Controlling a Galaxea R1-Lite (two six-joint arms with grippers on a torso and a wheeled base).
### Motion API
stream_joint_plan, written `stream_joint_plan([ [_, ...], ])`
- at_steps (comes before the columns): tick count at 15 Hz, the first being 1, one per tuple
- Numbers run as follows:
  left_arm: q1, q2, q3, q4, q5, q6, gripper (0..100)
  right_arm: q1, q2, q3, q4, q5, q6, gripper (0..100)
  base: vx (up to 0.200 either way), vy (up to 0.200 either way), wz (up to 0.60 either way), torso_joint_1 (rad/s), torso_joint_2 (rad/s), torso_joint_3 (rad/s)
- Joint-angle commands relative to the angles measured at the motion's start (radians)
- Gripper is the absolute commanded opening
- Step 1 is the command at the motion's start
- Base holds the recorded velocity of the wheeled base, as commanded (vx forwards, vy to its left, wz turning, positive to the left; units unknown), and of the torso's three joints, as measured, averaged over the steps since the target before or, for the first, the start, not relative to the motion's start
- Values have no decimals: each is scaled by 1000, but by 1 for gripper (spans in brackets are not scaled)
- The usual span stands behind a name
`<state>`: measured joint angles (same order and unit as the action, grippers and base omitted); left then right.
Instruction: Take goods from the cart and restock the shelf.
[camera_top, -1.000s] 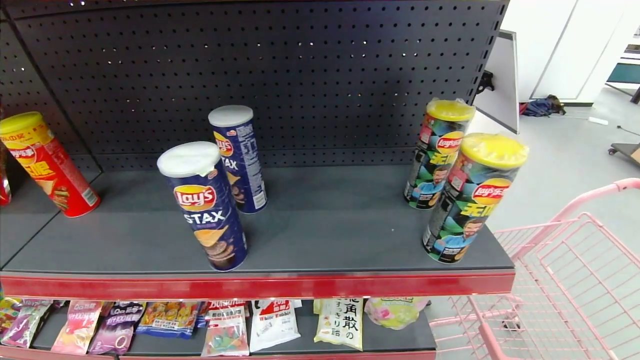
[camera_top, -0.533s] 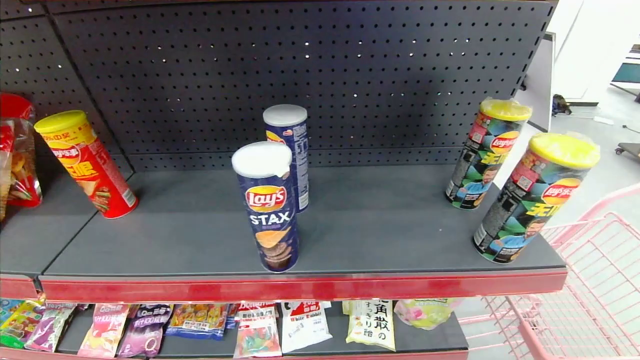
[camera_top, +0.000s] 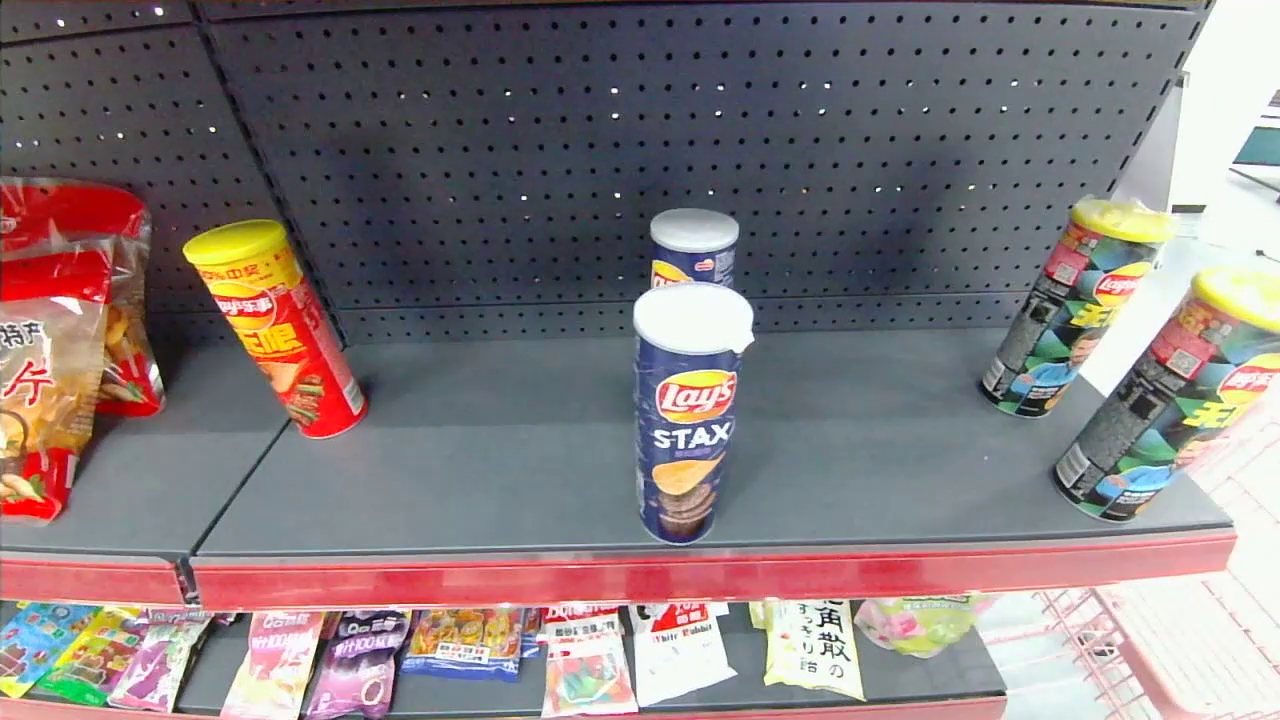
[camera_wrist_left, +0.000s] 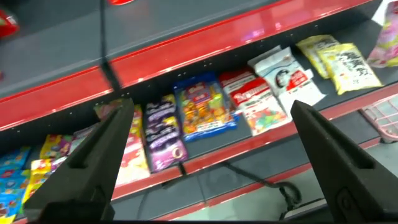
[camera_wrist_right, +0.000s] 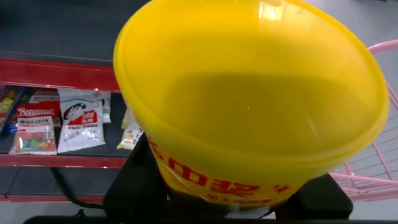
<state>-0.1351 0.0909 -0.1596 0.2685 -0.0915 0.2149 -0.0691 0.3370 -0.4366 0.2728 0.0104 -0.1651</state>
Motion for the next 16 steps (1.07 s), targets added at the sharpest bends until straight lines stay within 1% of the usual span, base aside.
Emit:
stream_joint_plan([
  [1,-1,1,0,0,1,0,100,2,-1,-1,-1,0,-1,0,0,200,0,-2,2,2],
  [16,0,0,0,0,3,1,100,2,-36,1,3,0,-4,0,0,200,0,2,2,1],
])
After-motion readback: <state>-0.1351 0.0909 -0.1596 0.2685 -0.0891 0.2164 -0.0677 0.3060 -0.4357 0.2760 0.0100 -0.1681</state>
